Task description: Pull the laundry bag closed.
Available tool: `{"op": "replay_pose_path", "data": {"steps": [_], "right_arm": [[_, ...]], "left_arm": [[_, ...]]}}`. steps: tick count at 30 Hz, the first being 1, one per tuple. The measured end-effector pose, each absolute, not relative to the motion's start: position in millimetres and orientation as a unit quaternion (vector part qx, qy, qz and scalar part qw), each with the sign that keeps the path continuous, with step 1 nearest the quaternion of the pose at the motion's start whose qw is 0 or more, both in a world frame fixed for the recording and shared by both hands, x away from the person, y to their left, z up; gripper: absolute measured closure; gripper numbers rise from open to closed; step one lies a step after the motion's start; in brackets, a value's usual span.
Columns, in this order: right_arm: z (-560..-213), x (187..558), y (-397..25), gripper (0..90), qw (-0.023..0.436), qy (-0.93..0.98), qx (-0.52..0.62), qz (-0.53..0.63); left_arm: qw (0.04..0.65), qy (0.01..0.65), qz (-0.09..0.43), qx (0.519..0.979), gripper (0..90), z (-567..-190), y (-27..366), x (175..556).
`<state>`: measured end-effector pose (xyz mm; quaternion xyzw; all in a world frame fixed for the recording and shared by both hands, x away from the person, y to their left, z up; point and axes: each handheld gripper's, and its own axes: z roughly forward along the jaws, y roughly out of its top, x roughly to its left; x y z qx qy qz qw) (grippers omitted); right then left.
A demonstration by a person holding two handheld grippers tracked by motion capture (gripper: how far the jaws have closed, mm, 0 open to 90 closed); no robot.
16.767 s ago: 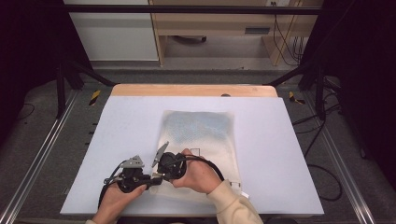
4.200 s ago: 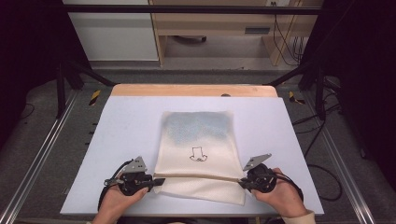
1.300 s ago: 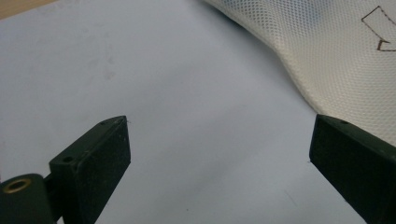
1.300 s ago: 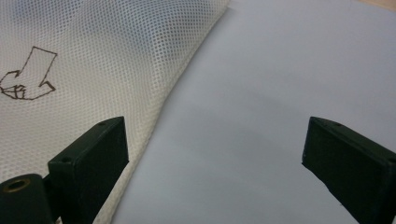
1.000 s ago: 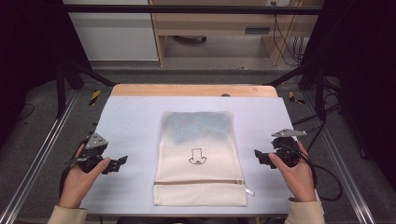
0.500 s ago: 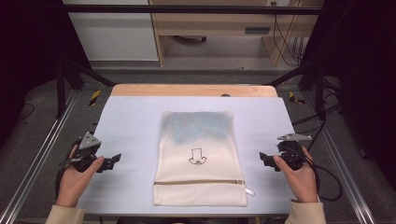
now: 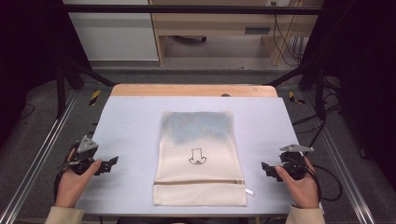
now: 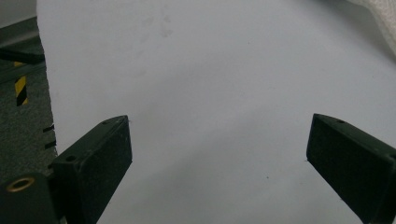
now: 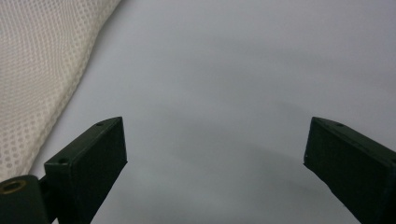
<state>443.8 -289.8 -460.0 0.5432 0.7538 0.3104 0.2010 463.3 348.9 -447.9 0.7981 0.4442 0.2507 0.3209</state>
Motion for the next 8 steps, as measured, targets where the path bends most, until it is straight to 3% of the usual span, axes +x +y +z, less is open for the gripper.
{"op": "replay_pose_path", "data": {"steps": [8], "right_arm": [[-468.4,439.4,-288.1,7.3,0.193,0.760,0.540,0.305]], "left_arm": [[0.315,0.429,0.257,0.807,6.7,-451.0,340.8,464.3]]}}
